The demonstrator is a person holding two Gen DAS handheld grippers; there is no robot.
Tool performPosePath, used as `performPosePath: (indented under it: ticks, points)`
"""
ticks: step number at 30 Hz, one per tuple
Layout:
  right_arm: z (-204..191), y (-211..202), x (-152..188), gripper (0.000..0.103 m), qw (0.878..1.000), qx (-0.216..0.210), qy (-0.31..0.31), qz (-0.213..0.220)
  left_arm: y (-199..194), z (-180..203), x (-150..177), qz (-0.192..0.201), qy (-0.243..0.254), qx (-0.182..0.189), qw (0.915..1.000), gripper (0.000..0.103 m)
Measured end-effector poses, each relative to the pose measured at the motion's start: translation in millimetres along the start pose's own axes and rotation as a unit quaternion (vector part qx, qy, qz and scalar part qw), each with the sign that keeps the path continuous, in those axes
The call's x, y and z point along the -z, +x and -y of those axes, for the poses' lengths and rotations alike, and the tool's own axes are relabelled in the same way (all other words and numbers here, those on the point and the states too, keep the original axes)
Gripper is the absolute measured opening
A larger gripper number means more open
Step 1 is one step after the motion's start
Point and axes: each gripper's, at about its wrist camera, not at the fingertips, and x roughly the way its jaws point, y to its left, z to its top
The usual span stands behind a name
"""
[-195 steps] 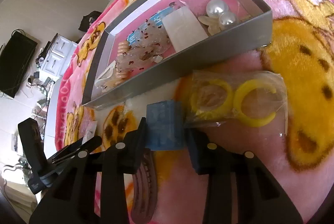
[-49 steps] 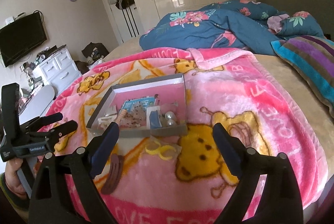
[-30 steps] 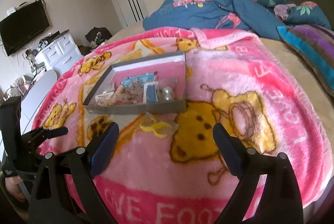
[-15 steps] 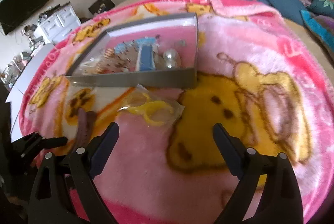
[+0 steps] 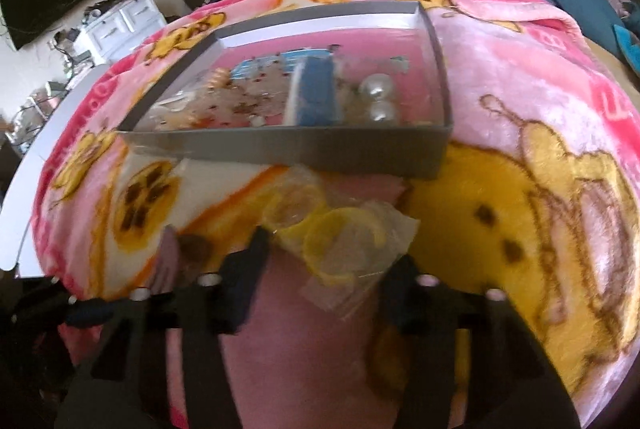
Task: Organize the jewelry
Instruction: 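Grasp the brown hair clip with the left tool while the right tool grasps the yellow rings bag, then carry the brown clip with the left tool while the right tool carries the rings bag to the box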
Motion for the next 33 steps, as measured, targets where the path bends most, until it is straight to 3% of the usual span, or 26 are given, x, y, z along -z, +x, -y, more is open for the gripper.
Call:
performPosePath:
  ticks: [4, 16, 33]
  points:
    - [-1, -14, 5, 0.02, 1.0, -0.02, 0.015, 0.014, -8, -7, -3, 0.011, -0.012, 0.006, 0.9999, 0.025]
    - [-19, -84, 9, 0.02, 0.996, -0.03, 0.008, 0.078, -40, -34, -18, 0.058, -0.05, 0.012, 0.997, 0.024]
    - [-27, -112, -53, 0.02, 0.991, -0.026, 0.006, 0.132, -65, -81, -81, 0.105, -0.071, -0.017, 0.9917, 0.025]
